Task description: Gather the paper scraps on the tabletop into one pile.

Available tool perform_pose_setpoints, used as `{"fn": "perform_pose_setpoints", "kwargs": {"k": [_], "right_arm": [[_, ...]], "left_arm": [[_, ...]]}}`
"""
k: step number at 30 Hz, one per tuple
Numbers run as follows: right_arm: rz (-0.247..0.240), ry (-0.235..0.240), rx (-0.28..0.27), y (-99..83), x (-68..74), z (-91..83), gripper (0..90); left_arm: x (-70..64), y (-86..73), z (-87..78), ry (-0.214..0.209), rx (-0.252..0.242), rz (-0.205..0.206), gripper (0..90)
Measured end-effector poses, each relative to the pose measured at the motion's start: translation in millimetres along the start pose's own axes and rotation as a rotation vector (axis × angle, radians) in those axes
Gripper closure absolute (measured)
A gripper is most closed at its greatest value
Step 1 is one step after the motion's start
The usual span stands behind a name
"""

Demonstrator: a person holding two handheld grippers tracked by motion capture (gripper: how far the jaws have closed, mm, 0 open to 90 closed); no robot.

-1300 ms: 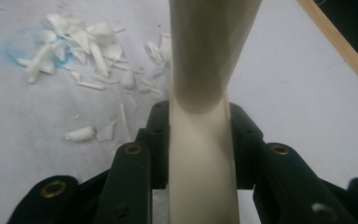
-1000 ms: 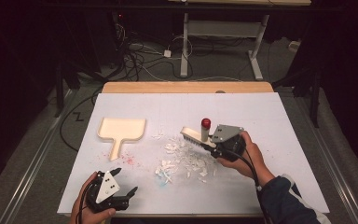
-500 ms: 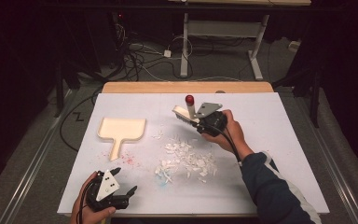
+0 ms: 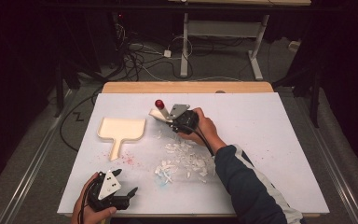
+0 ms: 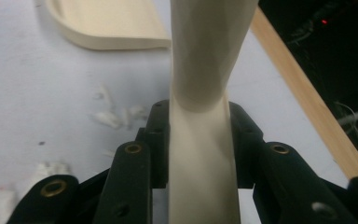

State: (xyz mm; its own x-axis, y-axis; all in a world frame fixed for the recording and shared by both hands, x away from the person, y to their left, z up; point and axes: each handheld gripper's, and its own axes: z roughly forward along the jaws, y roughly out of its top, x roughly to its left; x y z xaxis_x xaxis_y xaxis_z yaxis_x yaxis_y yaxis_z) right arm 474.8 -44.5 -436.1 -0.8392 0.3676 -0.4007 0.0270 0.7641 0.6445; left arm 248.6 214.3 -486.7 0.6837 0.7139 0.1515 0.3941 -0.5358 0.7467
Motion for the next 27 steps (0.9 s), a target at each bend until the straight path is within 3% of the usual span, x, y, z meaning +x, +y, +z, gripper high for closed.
{"fn": "perform_pose_setpoints", "kwargs": {"k": [3,4,7,9,10,11,12,16,17,19,20,24,26,27], "right_arm": [[-0.083,0.068,-0.007,0.5,13.6,0.2,67.6],[-0.083,0.068,-0.007,0.5,13.6,0.2,67.6],[-0.130,0.157,-0.056,-8.0,19.9,-13.4,67.5],[-0.122,0.175,-0.063,-9.7,21.5,-17.5,67.5],[-0.156,0.237,-0.084,-16.7,22.0,-29.6,67.5],[-0.156,0.237,-0.084,-16.7,22.0,-29.6,67.5],[-0.176,0.288,-0.092,-22.6,22.8,-40.1,67.5],[-0.209,0.337,-0.104,-30.6,23.9,-59.3,67.7],[-0.211,0.354,-0.103,-36.3,26.1,-73.1,67.8],[-0.226,0.356,-0.111,-38.6,26.1,-78.3,67.8],[-0.221,0.330,-0.120,-42.7,26.7,-87.9,67.8],[-0.151,0.273,-0.169,-48.9,22.1,-108.2,67.8],[-0.116,0.212,-0.185,-50.5,17.7,-116.4,67.8],[-0.116,0.212,-0.185,-50.5,17.7,-116.4,67.8]], "left_arm": [[-1.7,-0.4,-1.2,-0.003,0.000,0.009,17.8],[-1.7,-0.4,-1.2,-0.003,0.000,0.009,17.8],[-2.0,-0.7,-1.7,-0.003,0.000,0.008,17.8],[-2.6,-0.5,-2.3,-0.002,0.000,0.010,17.8],[-3.6,-0.2,-2.5,-0.005,-0.002,0.010,17.8],[-3.6,-0.2,-2.5,-0.005,-0.002,0.010,17.8],[-3.9,0.3,-2.6,-0.005,0.000,0.017,17.8],[-6.4,1.6,-3.6,-0.005,-0.008,0.020,17.8],[-6.9,1.6,-3.9,-0.004,-0.010,0.022,17.8],[-7.2,1.9,-4.6,-0.005,-0.008,0.026,17.8],[-7.2,2.1,-4.7,-0.006,-0.006,0.029,17.8],[-7.6,2.9,-4.2,-0.007,-0.010,0.032,17.8],[-8.5,4.1,-3.4,-0.009,-0.008,0.040,17.8],[-8.5,4.1,-3.4,-0.009,-0.008,0.040,17.8]]}}
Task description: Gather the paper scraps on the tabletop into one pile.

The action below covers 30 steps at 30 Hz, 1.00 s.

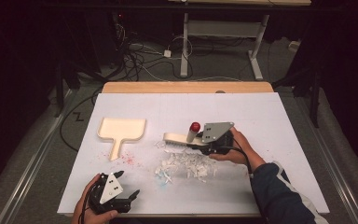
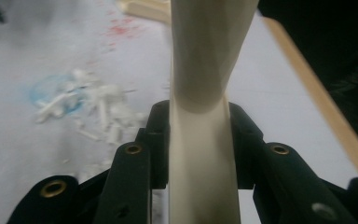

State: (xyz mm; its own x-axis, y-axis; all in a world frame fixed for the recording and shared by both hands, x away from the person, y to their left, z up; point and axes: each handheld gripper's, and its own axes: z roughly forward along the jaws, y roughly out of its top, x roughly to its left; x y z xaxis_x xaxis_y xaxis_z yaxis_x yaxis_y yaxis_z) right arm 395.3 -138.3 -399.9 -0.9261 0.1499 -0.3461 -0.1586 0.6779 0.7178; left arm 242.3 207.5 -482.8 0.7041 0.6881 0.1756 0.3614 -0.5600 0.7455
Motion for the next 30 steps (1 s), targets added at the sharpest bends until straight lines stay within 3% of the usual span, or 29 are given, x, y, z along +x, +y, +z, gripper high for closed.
{"fn": "perform_pose_setpoints", "kwargs": {"k": [1,4,5,7,8,11,13,14,15,17,18,21,25,30], "right_arm": [[0.049,-0.068,-0.007,-1.9,-4.2,-11.2,67.8],[0.090,-0.114,-0.004,-4.7,-7.9,-18.8,67.8],[0.145,-0.174,0.048,-9.6,-10.8,-26.7,67.8],[0.167,-0.199,0.070,-11.6,-10.7,-28.9,67.7],[0.216,-0.262,0.137,-18.7,-9.0,-35.8,67.7],[0.308,-0.328,0.183,-29.9,-6.2,-43.5,67.7],[0.322,-0.345,0.201,-33.2,-4.8,-43.7,67.7],[0.326,-0.367,0.234,-35.8,-2.9,-42.3,67.7],[0.310,-0.412,0.306,-40.3,2.8,-36.7,67.7],[0.311,-0.423,0.331,-42.5,5.5,-32.8,67.7],[0.314,-0.401,0.338,-44.7,11.3,-25.4,67.8],[0.299,-0.398,0.349,-40.4,18.4,-18.0,67.7],[0.265,-0.332,0.329,-23.7,39.3,-1.3,67.5],[0.261,-0.274,0.264,-5.8,55.6,0.6,67.7]], "left_arm": [[-0.6,0.5,0.1,-0.002,-0.003,-0.001,17.8],[-1.1,1.4,-0.2,-0.003,-0.008,0.007,17.7],[-1.1,1.4,-0.1,-0.004,-0.007,0.009,17.7],[-0.7,1.3,0.1,-0.005,-0.005,0.012,17.7],[-0.6,1.3,0.0,-0.005,-0.005,0.012,17.8],[-0.4,1.1,-0.1,-0.008,-0.006,0.013,17.8],[-0.3,1.6,-0.1,-0.005,-0.007,0.014,17.8],[-0.4,2.2,-0.4,-0.004,-0.010,0.014,17.8],[-0.7,2.8,-0.9,-0.003,-0.013,0.017,17.7],[-1.1,3.8,-1.6,-0.001,-0.020,0.017,17.8],[-1.2,4.1,-1.7,0.000,-0.021,0.018,17.8],[-0.9,4.6,-0.8,-0.001,-0.020,0.019,17.8],[-0.9,5.3,0.4,-0.006,-0.019,0.024,17.8],[-0.3,5.8,0.6,-0.010,-0.020,0.027,17.8]]}}
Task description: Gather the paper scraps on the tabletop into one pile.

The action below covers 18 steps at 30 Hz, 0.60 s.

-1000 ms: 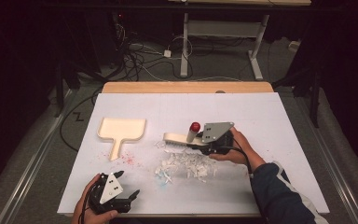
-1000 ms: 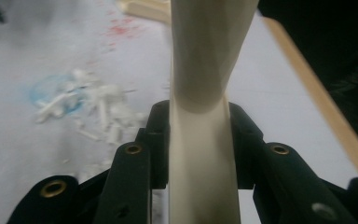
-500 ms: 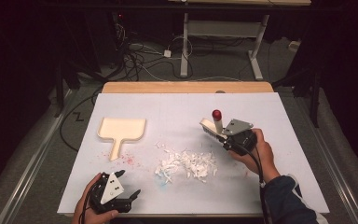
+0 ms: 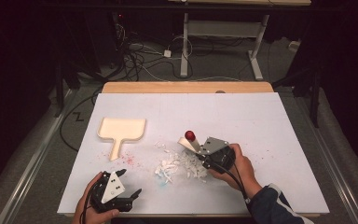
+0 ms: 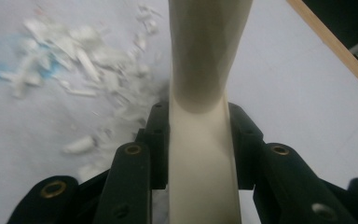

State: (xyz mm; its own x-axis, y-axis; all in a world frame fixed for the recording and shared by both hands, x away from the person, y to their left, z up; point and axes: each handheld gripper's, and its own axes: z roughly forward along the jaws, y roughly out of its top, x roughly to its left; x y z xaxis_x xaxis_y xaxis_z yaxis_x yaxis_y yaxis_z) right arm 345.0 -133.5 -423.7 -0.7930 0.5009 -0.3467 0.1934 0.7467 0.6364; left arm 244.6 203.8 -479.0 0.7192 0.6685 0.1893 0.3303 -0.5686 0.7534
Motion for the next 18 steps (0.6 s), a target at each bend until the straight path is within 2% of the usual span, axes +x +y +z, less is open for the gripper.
{"fn": "perform_pose_setpoints", "kwargs": {"k": [1,2,3,5,6,8,12,16,17,18], "right_arm": [[0.000,0.000,0.000,0.0,0.0,0.0,67.7],[0.020,0.027,-0.029,4.2,2.8,-5.5,67.8],[0.020,0.030,-0.043,6.0,2.9,-8.7,67.8],[0.018,0.014,-0.052,7.4,2.9,-12.1,67.8],[0.021,-0.013,-0.069,8.9,1.4,-18.9,67.8],[0.032,-0.012,-0.080,8.8,-0.4,-22.0,67.8],[0.063,-0.024,-0.101,6.5,-13.0,-30.5,67.7],[0.092,-0.001,-0.118,5.7,-28.9,-25.0,67.7],[0.092,-0.001,-0.118,5.7,-28.9,-25.0,67.7],[0.085,0.008,-0.136,9.5,-39.7,-16.5,67.7]], "left_arm": [[-0.1,0.0,0.2,0.001,-0.001,0.000,17.8],[-0.1,0.2,0.1,0.000,-0.002,0.000,17.8],[-0.2,0.3,-0.1,0.001,-0.004,0.001,17.8],[-0.3,0.3,-0.2,0.001,-0.004,-0.001,17.8],[-0.2,0.2,-0.5,0.002,-0.004,-0.001,17.8],[0.0,0.1,-1.0,0.005,-0.003,0.001,17.8],[1.2,0.1,-3.0,0.013,-0.010,-0.006,17.7],[1.9,-0.9,-4.3,0.019,-0.011,-0.015,17.7],[2.8,-0.9,-4.2,0.025,-0.016,-0.010,17.7],[3.2,-1.0,-3.8,0.024,-0.017,-0.013,17.7]]}}
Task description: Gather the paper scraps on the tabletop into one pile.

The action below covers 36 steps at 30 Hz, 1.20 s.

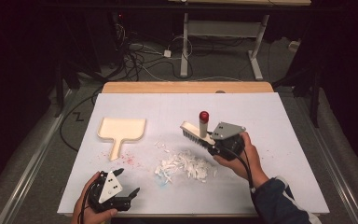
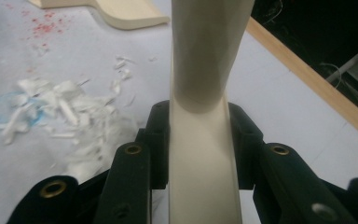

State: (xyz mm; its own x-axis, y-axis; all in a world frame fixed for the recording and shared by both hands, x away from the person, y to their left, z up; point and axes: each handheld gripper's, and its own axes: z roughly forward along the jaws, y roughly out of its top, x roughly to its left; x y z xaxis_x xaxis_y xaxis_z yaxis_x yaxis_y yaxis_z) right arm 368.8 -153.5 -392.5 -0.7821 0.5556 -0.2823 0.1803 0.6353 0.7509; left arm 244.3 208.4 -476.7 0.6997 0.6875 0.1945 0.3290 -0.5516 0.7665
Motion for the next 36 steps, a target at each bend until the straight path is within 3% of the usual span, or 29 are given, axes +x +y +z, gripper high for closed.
{"fn": "perform_pose_setpoints", "kwargs": {"k": [3,4,5,6,7,8,9,10,12,13,17,18,20,21,23,24,26,28,29,31,33,35,36], "right_arm": [[-0.042,-0.003,-0.013,6.9,-9.3,13.2,67.7],[-0.075,0.001,-0.021,16.1,-16.3,29.3,67.8],[-0.075,0.001,-0.021,16.1,-16.3,29.3,67.8],[-0.144,-0.001,-0.028,26.2,-19.7,47.7,67.8],[-0.176,-0.002,-0.035,30.4,-19.5,56.8,67.8],[-0.176,-0.002,-0.035,30.4,-19.5,56.8,67.8],[-0.209,0.018,-0.037,37.9,-18.0,75.0,67.8],[-0.209,0.018,-0.037,37.9,-18.0,75.0,67.8],[-0.237,0.042,-0.038,43.3,-14.2,91.3,67.8],[-0.227,0.076,-0.044,47.2,-9.3,105.7,67.8],[-0.261,0.113,-0.028,49.8,1.9,124.2,67.8],[-0.260,0.164,-0.038,48.9,9.5,130.5,67.8],[-0.265,0.181,-0.036,48.7,12.4,131.4,67.8],[-0.321,0.225,-0.021,46.7,19.8,130.6,67.5],[-0.332,0.272,-0.030,43.7,22.1,126.1,67.5],[-0.332,0.272,-0.030,43.7,22.1,126.1,67.5],[-0.357,0.376,-0.048,36.3,23.4,109.7,67.4],[-0.406,0.431,-0.056,32.6,22.2,100.3,67.5],[-0.406,0.431,-0.056,32.6,22.2,100.3,67.5],[-0.435,0.486,-0.058,25.2,20.3,80.0,67.6],[-0.424,0.489,-0.057,23.0,19.9,73.4,67.7],[-0.451,0.494,-0.071,20.7,16.9,63.8,67.8],[-0.447,0.476,-0.077,18.9,16.3,58.4,67.8]], "left_arm": [[0.1,-0.1,1.3,-0.006,0.012,-0.011,17.7],[0.1,0.0,1.8,-0.005,0.011,-0.011,17.7],[0.1,0.1,1.9,-0.004,0.011,-0.011,17.7],[0.4,0.2,1.8,-0.004,0.011,-0.012,17.7],[0.8,0.1,1.7,-0.004,0.010,-0.015,17.7],[1.5,-0.2,1.6,-0.006,0.010,-0.019,17.7],[1.8,-0.6,2.0,-0.006,0.011,-0.026,17.7],[1.9,-1.2,2.5,-0.007,0.014,-0.029,17.7],[2.1,-2.4,3.8,-0.008,0.014,-0.037,17.7],[2.4,-2.8,4.1,-0.011,0.020,-0.035,17.7],[2.3,-4.5,4.2,-0.013,0.026,-0.037,17.7],[2.1,-5.1,3.2,-0.012,0.024,-0.038,17.8],[2.1,-5.6,2.5,-0.011,0.022,-0.040,17.8],[2.4,-6.0,2.1,-0.011,0.022,-0.041,17.7],[2.6,-6.6,1.9,-0.008,0.026,-0.041,17.8],[2.6,-6.9,1.6,-0.007,0.029,-0.039,17.8],[1.8,-6.9,0.9,-0.007,0.028,-0.037,17.8],[1.3,-6.6,0.3,-0.008,0.028,-0.036,17.8],[0.8,-6.6,0.5,-0.009,0.029,-0.035,17.8],[-0.3,-6.3,1.0,-0.009,0.034,-0.029,17.7],[-0.9,-5.8,1.0,-0.009,0.035,-0.024,17.7],[-1.5,-5.0,0.3,-0.007,0.031,-0.025,17.7],[-1.5,-4.8,0.0,-0.005,0.028,-0.025,17.7]]}}
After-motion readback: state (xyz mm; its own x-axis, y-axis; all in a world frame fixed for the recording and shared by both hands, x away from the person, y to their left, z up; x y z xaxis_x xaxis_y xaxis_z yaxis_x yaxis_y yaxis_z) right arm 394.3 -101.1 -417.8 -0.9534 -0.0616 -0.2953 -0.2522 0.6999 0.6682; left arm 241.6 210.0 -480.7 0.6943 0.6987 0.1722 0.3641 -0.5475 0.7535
